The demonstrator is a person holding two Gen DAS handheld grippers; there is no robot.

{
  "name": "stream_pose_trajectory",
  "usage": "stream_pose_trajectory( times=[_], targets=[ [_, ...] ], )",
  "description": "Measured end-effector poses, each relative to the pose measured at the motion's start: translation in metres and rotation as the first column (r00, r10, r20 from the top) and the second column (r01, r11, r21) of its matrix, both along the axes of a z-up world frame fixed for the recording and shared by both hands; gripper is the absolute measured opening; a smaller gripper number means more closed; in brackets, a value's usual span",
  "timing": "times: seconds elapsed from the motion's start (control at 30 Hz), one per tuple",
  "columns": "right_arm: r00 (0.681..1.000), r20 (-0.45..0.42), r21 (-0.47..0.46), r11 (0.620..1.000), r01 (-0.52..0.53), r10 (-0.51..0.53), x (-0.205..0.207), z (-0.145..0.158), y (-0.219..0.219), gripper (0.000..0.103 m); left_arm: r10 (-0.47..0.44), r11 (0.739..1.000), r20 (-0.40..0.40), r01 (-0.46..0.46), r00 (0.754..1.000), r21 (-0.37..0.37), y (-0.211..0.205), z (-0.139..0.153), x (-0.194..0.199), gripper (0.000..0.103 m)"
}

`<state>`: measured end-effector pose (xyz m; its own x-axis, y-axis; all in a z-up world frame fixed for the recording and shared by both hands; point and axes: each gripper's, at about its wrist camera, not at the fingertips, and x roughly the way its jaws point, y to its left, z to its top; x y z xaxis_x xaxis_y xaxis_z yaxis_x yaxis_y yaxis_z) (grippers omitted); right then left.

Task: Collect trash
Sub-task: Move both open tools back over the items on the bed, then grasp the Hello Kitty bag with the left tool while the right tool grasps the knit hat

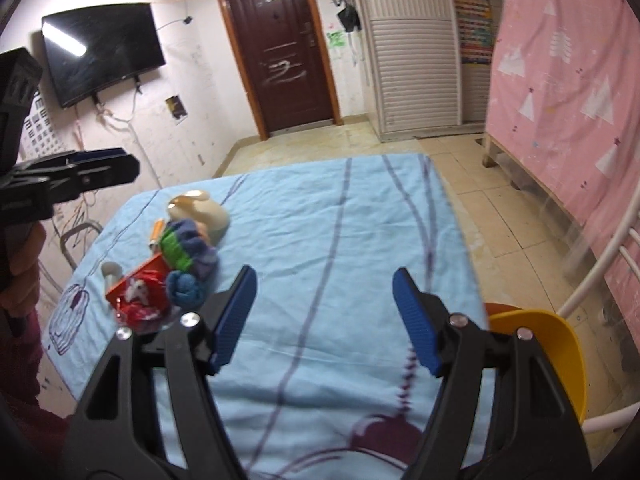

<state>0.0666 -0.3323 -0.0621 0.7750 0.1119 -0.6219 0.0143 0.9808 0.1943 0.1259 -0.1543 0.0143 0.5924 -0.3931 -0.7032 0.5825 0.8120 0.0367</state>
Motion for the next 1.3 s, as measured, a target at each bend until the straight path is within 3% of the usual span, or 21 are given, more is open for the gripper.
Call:
stream_pose_trajectory(
  times=[0.1, 0.43, 0.7, 0.83, 1.0, 1.17, 1.23, 1.3],
  targets=[
    [1.000, -0.004, -0.009, 1.000, -0.029, 0.029, 0.008, 0.001, 0.017, 0.074, 0.025, 1.000, -0.013, -0.025, 1.000, 0.008, 0.015, -0.005, 0.010, 0.068],
    [0.995, -0.034, -0.036, 0.994, -0.098, 0.097, 0.029, -0.001, 0.058, 0.074, 0.083, 0.996, -0.083, -0.079, 0.993, 0.051, 0.054, -0.039, 0.046, 0.068],
    [0.990, -0.052, -0.039, 0.991, -0.131, 0.129, 0.042, -0.002, 0.074, 0.075, 0.026, 0.993, -0.116, -0.013, 0.993, 0.114, 0.052, -0.062, 0.057, 0.068],
    [0.987, -0.054, -0.036, 0.987, -0.154, 0.152, 0.047, -0.001, 0.082, 0.084, 0.013, 0.988, -0.114, 0.005, 0.993, 0.157, 0.045, -0.074, 0.063, 0.068],
    [0.983, -0.061, -0.037, 0.984, -0.176, 0.174, 0.055, 0.000, 0.090, 0.084, -0.013, 0.987, -0.149, 0.037, 0.989, 0.159, 0.041, -0.085, 0.073, 0.068],
    [0.979, -0.081, -0.028, 0.981, -0.193, 0.190, 0.067, -0.004, 0.098, 0.084, -0.062, 0.991, -0.189, 0.084, 0.980, 0.108, 0.040, -0.094, 0.079, 0.068],
    [0.978, -0.085, -0.023, 0.981, -0.195, 0.192, 0.071, -0.005, 0.100, 0.084, -0.087, 0.992, -0.207, 0.103, 0.975, 0.072, 0.042, -0.099, 0.081, 0.062],
    [0.977, -0.091, -0.016, 0.981, -0.196, 0.193, 0.076, -0.007, 0.102, 0.084, -0.117, 0.992, -0.241, 0.126, 0.963, 0.020, 0.043, -0.104, 0.083, 0.044]
  ],
)
